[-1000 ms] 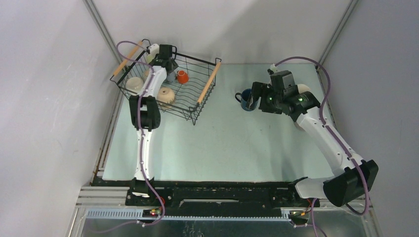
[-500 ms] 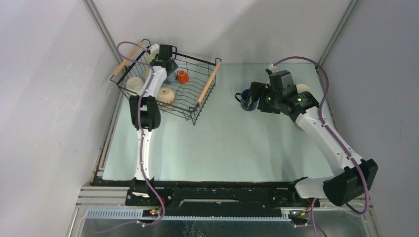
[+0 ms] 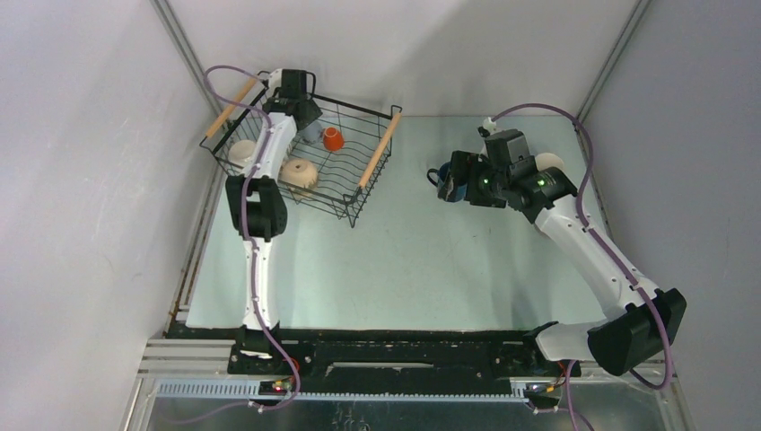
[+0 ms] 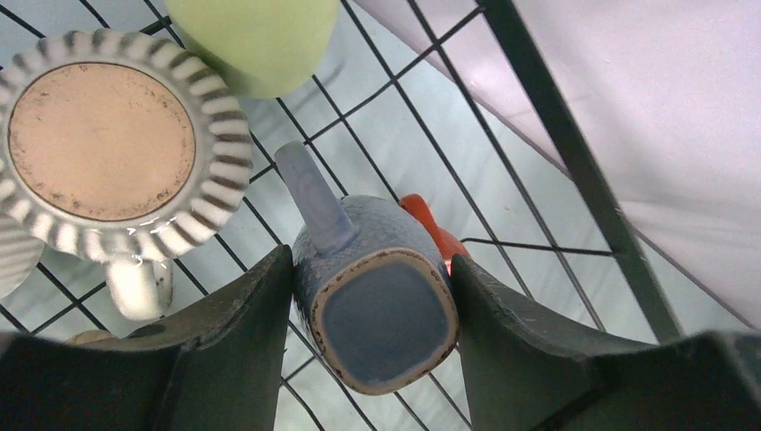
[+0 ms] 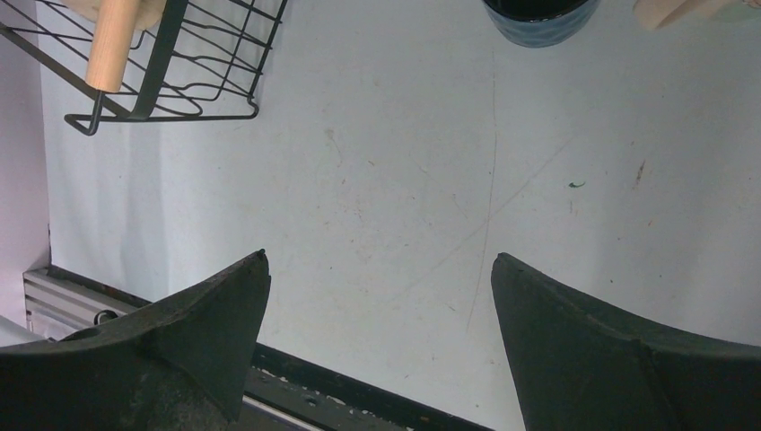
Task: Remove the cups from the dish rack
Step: Unload the cup from the dish rack.
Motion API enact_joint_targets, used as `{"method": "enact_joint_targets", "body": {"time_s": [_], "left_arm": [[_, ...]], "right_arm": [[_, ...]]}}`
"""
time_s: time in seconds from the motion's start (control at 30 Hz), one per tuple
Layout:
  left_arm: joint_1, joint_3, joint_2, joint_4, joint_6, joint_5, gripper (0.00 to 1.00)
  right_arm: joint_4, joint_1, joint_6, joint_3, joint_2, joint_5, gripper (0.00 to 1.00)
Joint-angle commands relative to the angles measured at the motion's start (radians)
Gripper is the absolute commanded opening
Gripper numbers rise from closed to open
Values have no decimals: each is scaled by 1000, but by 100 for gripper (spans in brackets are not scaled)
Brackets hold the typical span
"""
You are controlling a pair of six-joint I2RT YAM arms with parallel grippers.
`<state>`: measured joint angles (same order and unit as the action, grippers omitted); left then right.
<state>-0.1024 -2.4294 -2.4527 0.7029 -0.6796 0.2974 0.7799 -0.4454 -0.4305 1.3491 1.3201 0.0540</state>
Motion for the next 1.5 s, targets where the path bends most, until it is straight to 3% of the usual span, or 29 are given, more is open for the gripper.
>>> {"method": "enact_joint_targets", "body": {"time_s": [0.0, 0.53, 1.0, 1.47], "left_arm": [[1, -23, 122, -5, 15, -39, 12], [1, 40, 259, 99, 8, -228, 5], [-11, 279, 499, 100, -34, -402, 2], [-40, 407, 656, 86, -93, -512, 1]], "right_arm": [[-39, -12, -12, -7, -34, 14, 100], [-155, -25, -75, -13, -15, 139, 100], [-390, -45, -166, -12, 40, 286, 100], [-692, -78, -284, 87, 260, 426, 99]]}}
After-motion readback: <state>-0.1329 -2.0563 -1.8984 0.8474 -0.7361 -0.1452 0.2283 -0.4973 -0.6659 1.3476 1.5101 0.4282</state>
